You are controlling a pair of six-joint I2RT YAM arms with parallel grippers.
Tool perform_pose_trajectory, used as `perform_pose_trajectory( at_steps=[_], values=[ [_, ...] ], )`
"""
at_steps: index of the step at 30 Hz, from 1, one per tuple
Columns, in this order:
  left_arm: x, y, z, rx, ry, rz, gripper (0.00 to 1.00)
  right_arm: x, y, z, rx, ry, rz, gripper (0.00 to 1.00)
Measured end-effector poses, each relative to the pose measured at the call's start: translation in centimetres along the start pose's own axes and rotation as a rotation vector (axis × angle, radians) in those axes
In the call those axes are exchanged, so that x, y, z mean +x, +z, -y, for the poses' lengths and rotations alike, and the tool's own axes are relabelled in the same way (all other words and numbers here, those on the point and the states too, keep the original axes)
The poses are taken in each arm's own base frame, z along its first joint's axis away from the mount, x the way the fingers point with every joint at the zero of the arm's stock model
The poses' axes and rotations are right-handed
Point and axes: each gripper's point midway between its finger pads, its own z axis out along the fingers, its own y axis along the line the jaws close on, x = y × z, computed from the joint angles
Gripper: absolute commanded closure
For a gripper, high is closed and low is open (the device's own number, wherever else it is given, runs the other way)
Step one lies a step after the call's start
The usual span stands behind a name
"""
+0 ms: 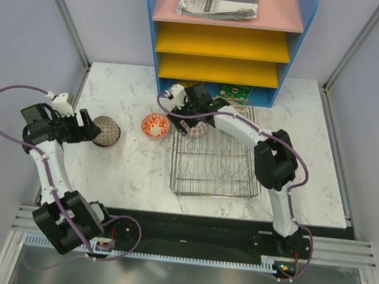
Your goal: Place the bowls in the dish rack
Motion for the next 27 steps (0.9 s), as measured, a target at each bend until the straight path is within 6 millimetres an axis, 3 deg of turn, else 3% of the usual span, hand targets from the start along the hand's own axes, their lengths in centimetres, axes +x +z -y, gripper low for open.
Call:
perform_pose_trajectory(
  at_steps=[10, 21, 27],
  values=[
    [0.9, 1.4, -2.5, -0.077, -0.008, -0.031, 0.14, -1.5, 1.3, 0.5, -0.015, -0.002, 0.028, 0.02],
    [2.2, 3.1, -5.0, -0.136, -0.025, -0.073, 0.19, -1.7, 1.6, 0.6, -0.005, -0.010, 0.036, 0.02],
    [2.3, 4.0, -5.8, -0.139, -0.028, -0.079, 0.22, -0.2, -0.6, -0.3, -0.014, -0.009, 0.011, 0.02]
  ],
)
